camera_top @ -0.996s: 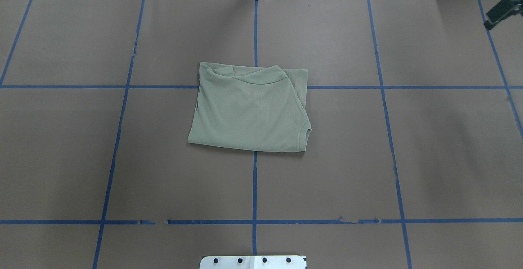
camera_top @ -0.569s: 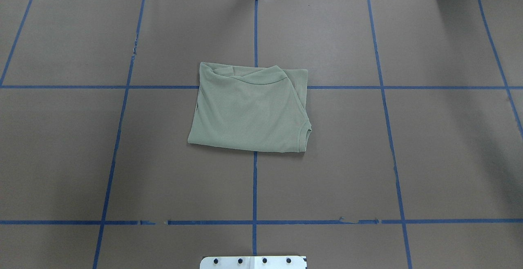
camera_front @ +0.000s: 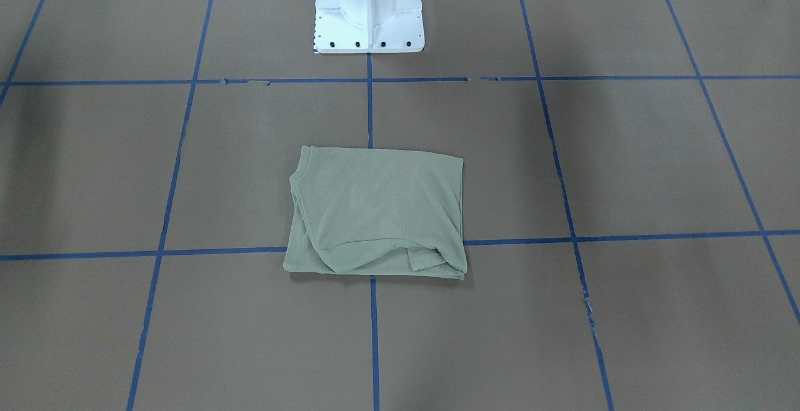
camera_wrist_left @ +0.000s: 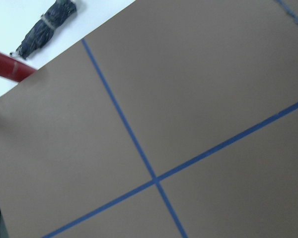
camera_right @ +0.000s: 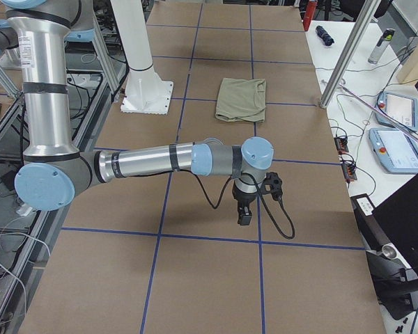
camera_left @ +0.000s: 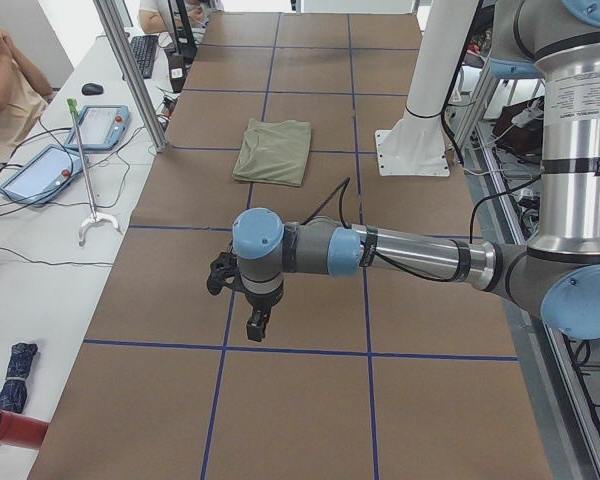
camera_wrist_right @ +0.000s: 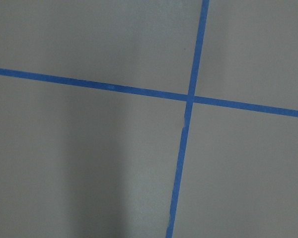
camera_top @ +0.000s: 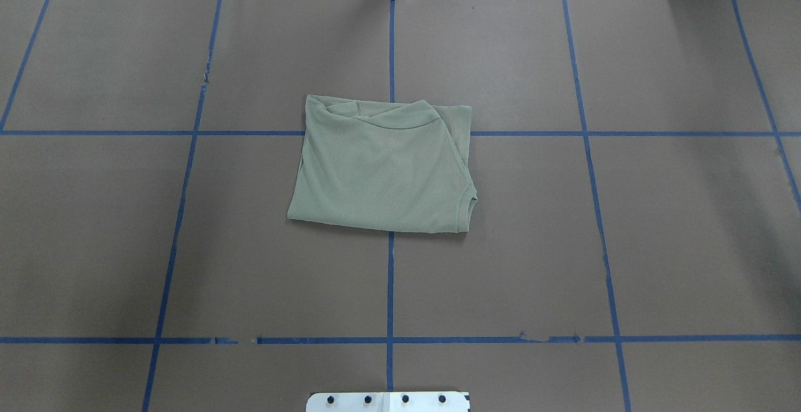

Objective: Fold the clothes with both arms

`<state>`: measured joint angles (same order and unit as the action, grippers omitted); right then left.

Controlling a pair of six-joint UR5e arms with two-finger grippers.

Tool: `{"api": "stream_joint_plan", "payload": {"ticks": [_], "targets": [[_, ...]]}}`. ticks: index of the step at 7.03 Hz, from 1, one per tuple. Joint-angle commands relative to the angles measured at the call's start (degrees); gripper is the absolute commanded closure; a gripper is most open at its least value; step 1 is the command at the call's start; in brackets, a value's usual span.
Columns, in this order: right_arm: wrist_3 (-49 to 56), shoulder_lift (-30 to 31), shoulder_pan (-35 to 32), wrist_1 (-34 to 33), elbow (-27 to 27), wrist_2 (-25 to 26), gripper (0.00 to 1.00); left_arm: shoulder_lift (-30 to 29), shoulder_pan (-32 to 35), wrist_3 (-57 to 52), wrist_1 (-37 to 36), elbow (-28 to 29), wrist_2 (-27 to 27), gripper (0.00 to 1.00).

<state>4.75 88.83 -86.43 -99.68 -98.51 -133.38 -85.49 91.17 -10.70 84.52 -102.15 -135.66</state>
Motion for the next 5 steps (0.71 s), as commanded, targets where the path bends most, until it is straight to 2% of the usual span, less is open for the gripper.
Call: {"api": "stream_joint_plan", "payload": {"ticks": [1, 3, 5], "targets": [[0.9, 1.6, -0.1, 0.2, -0.2, 1.1, 0.00, 0.9, -0.2, 0.6, -0.2, 0.2, -0.4, 0.00], [0.8, 1.5, 0.0, 0.2, -0.4, 1.5, 0.00, 1.4, -0.2, 0.4, 0.2, 1.0, 2.2, 0.00], [0.1, 2.0, -0.1, 0.1, -0.6, 1.4, 0.00, 1.0, -0.5, 0.2, 0.6, 0.7, 2.2, 0.00]]}}
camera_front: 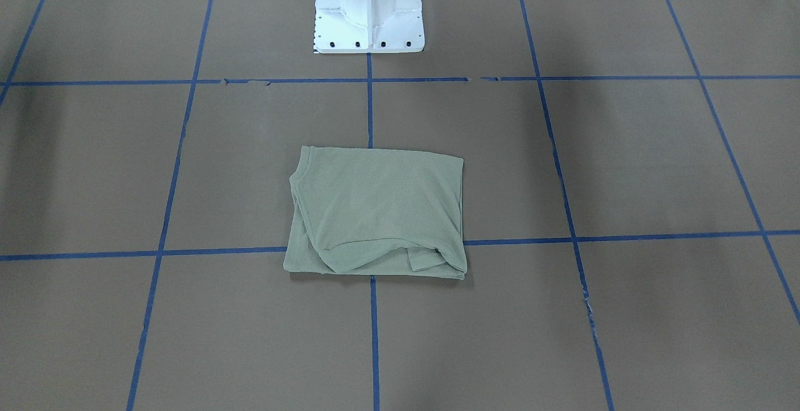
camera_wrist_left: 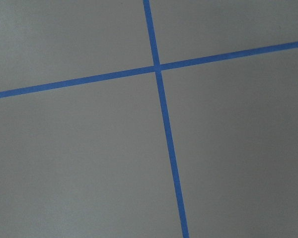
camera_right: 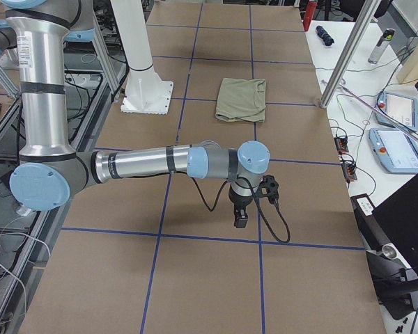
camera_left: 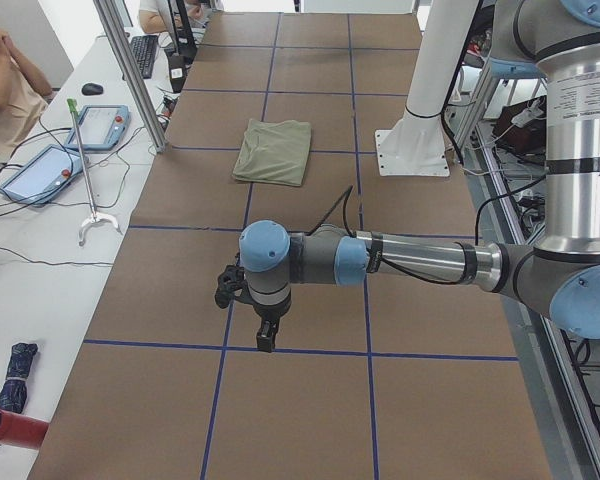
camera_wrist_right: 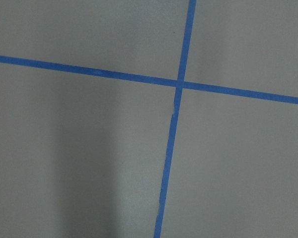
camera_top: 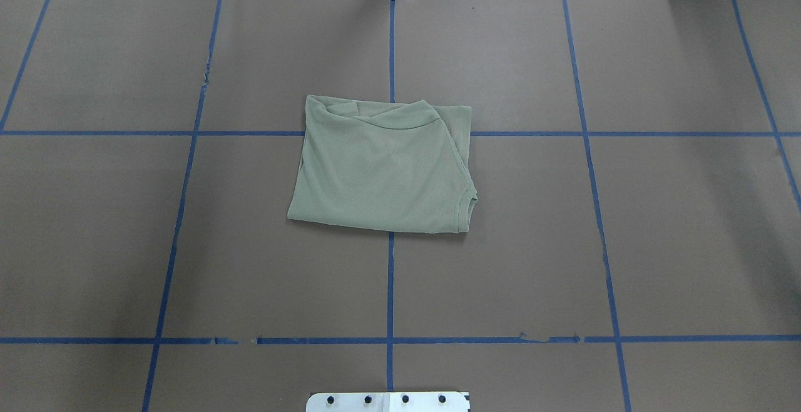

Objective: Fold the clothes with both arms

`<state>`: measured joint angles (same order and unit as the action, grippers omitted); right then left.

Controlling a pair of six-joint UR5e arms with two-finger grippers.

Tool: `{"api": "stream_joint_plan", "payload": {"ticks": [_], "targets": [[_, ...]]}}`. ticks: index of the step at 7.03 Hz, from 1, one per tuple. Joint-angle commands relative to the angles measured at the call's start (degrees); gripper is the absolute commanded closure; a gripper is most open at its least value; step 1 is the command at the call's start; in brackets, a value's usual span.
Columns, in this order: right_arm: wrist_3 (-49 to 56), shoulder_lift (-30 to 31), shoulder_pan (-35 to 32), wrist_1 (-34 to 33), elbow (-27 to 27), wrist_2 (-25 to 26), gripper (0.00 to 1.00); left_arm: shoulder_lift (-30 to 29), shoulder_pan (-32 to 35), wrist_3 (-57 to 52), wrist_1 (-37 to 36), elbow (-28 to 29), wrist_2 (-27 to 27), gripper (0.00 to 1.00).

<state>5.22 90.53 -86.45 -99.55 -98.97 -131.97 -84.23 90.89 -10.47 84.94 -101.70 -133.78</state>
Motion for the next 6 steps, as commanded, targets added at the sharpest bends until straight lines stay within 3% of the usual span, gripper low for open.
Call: {"api": "stream_joint_plan", "payload": {"ticks": [1, 6], "targets": [[-0.4, 0.7, 0.0, 0.0, -0.9, 0.0, 0.00, -0.1, -0.2, 0.4, 0.0, -0.2, 0.3, 0.00], [-0.3, 1.6, 0.1, 0.1, -1.1, 0.0, 0.00, -0.2, -0.2, 0.2, 0.1, -0.3, -0.2, 0.00]]}}
